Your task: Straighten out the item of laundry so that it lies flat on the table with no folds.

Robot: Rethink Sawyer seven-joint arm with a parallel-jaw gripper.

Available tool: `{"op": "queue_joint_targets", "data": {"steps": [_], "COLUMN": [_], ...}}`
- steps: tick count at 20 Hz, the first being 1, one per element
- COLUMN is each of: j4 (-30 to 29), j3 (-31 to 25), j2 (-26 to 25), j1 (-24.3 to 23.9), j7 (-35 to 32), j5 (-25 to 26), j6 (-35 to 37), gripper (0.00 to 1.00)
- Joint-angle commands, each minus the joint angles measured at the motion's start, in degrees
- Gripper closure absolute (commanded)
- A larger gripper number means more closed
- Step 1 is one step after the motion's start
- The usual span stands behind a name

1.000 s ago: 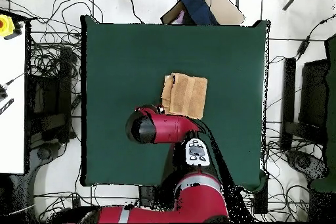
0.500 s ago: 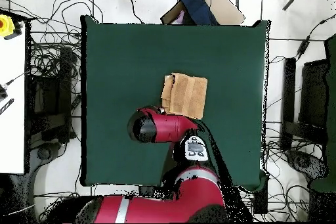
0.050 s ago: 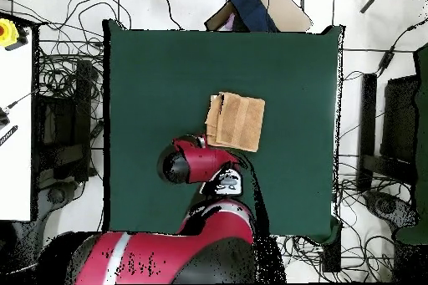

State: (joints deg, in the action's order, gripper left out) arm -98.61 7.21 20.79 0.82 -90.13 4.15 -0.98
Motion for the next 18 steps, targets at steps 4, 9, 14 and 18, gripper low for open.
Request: {"op": "queue_joint_targets", "data": {"steps": [4,9,14,18], "j4": [3.33,-1.94,-3.08,-3.16], "j3": [3.05,0.86,1.10,0.58], "j2": [-5.17,5.93,8.27,10.90], "j1": [1.56,-0.30,-1.30,-3.11], "j7": [-12.85,-10.50,-10.50,-8.66], "j5": [-5.99,-4.62,-3.89,-2.83], "j6": [-3.14,6.60,6.23,8.44], "gripper": [0.00,0.00,0.00,0.00]}}
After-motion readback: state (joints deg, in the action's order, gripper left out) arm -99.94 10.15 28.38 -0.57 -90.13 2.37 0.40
